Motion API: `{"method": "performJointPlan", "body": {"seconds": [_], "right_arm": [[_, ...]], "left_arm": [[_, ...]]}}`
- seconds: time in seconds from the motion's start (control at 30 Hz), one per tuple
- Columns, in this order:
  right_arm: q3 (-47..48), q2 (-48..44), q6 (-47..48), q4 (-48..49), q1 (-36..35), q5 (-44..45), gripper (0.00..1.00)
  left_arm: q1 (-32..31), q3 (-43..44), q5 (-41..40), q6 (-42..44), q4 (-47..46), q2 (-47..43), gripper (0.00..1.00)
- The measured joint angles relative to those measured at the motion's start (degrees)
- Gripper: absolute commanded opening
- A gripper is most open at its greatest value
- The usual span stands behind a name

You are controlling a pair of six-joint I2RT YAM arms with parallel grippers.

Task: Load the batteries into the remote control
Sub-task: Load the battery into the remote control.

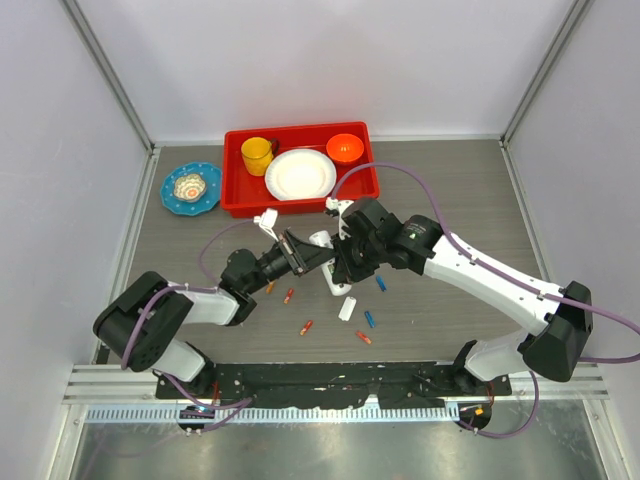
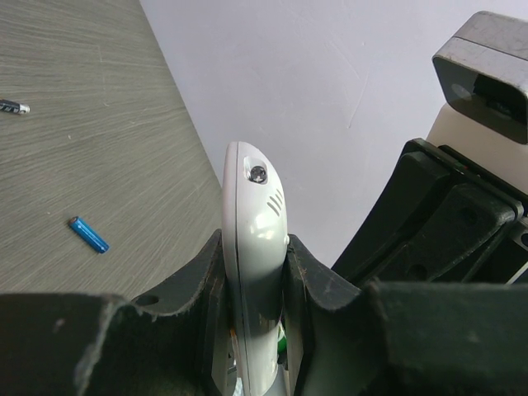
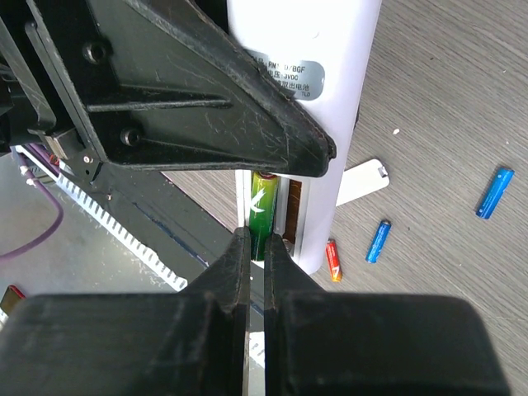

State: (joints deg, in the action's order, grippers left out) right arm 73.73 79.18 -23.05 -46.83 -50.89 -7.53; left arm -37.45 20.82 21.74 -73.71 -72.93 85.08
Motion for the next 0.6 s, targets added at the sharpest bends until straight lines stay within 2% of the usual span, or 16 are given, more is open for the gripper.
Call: {"method": "performJointPlan", "body": {"seconds": [0.6], "right_arm": [[0.0,0.48,-0.9,-0.76,-0.04,0.57,0.01]], "left_arm": [[-2.1,0.0,-2.64,-0.79,1.57,-0.44,0.0]]}}
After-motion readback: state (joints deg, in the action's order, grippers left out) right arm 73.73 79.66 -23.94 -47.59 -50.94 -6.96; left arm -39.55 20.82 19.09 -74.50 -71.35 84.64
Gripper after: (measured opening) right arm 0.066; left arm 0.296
